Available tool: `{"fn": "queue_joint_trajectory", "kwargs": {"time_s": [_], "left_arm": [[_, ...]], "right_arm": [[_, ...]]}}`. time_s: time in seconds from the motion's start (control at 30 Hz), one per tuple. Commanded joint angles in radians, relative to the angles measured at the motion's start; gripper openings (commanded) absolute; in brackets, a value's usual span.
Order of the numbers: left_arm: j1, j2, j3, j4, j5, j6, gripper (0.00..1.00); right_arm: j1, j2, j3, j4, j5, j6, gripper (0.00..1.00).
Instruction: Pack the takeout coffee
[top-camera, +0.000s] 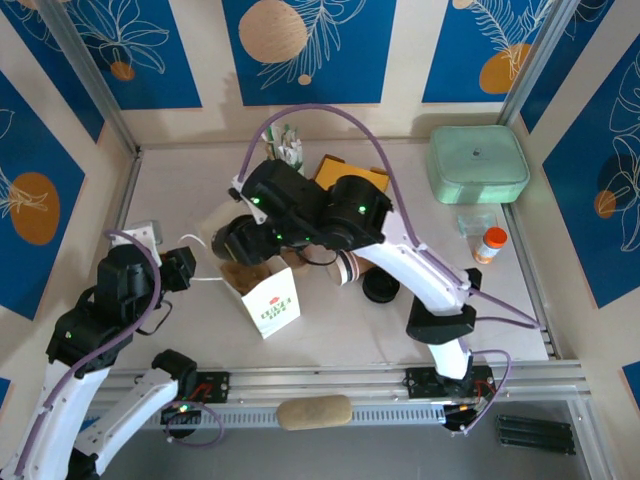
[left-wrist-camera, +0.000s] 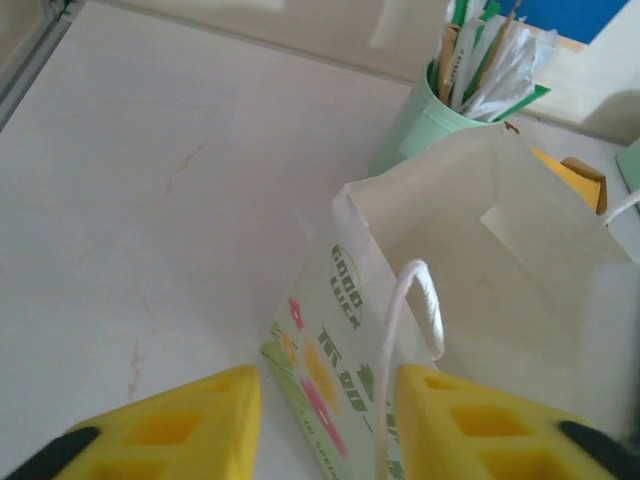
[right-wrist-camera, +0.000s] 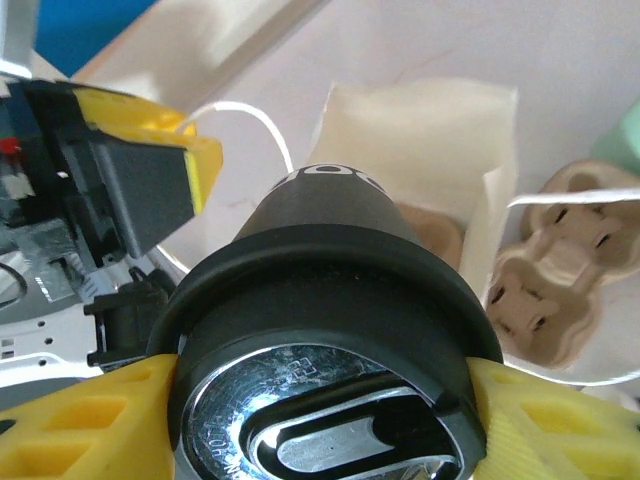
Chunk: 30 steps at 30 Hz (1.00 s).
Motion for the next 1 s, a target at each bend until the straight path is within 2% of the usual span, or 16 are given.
{"fn": "queue_joint_trajectory", "kwargs": {"time_s": [0.0,0.3,0.67,0.97], "left_arm": [[0.008,-0.009,-0.009,0.028,0.026,-0.005,0.32],[0.008,-0.013,-0.015,0.046,0.066,-0.003,0.1],[0.008,-0.02,-0.029,0.065,0.095,-0.009,0.03],[0.009,-0.017,-0.037,0.073,0.103,-0.012,0.01]], "right_arm": [[-0.008,0.027,0.036,-0.058,-0.074,0.056,0.51],[-0.011,0.122,0.053,-0.114,-0.08,0.065,0.51],[-0.019,0.18,0.057,-0.131,-0.085,0.05,0.51],[-0.006,0.22,0.07,-0.145,-0.11,0.013,0.51]]}}
